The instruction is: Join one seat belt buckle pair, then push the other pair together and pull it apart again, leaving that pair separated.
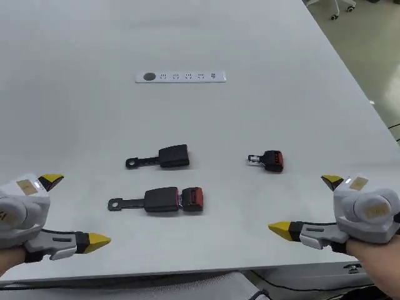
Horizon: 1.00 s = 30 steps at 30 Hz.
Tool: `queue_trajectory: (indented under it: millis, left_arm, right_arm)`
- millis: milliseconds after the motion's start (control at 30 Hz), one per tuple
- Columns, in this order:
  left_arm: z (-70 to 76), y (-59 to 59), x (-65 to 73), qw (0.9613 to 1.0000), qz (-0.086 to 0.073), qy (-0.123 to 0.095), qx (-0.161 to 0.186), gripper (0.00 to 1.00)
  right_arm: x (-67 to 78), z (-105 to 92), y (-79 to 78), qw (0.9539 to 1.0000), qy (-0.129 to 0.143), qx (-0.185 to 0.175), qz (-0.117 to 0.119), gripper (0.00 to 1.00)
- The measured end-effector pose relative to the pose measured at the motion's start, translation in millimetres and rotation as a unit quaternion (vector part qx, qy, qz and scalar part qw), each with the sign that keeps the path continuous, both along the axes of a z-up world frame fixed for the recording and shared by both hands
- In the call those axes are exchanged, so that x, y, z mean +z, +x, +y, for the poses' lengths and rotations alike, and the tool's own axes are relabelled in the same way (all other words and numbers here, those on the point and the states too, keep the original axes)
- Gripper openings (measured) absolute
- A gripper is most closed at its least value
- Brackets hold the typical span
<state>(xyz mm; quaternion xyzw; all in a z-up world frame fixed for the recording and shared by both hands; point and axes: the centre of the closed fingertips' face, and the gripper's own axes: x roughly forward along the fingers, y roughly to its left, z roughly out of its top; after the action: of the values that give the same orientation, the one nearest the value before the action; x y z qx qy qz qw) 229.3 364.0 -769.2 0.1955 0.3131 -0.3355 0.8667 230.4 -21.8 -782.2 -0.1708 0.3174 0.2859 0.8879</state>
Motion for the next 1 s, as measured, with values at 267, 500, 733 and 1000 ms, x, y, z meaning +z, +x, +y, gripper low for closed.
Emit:
queue_trajectory:
  millis: [267, 500, 733, 1000]
  left_arm:
    - [-10.1, -12.0, 15.1, 0.9981, -0.033, -0.051, -0.005, 1.00]
    - [5.3, -6.3, 14.6, 0.9979, -0.042, -0.041, 0.027, 1.00]
    - [25.2, 0.3, 17.5, 0.9946, -0.063, -0.042, 0.071, 0.98]
    - [22.8, 1.4, 18.9, 0.9946, -0.076, -0.031, 0.064, 0.97]
  right_arm:
    - [7.8, 1.1, -5.3, 0.9997, 0.020, -0.012, 0.004, 1.00]
    - [9.2, 11.0, -5.0, 0.9995, 0.027, -0.015, 0.005, 1.00]
    - [8.4, 16.7, -7.4, 0.9997, 0.014, 0.011, -0.019, 0.97]
    - [-3.2, 12.6, -15.5, 1.0000, 0.009, -0.002, 0.001, 0.97]
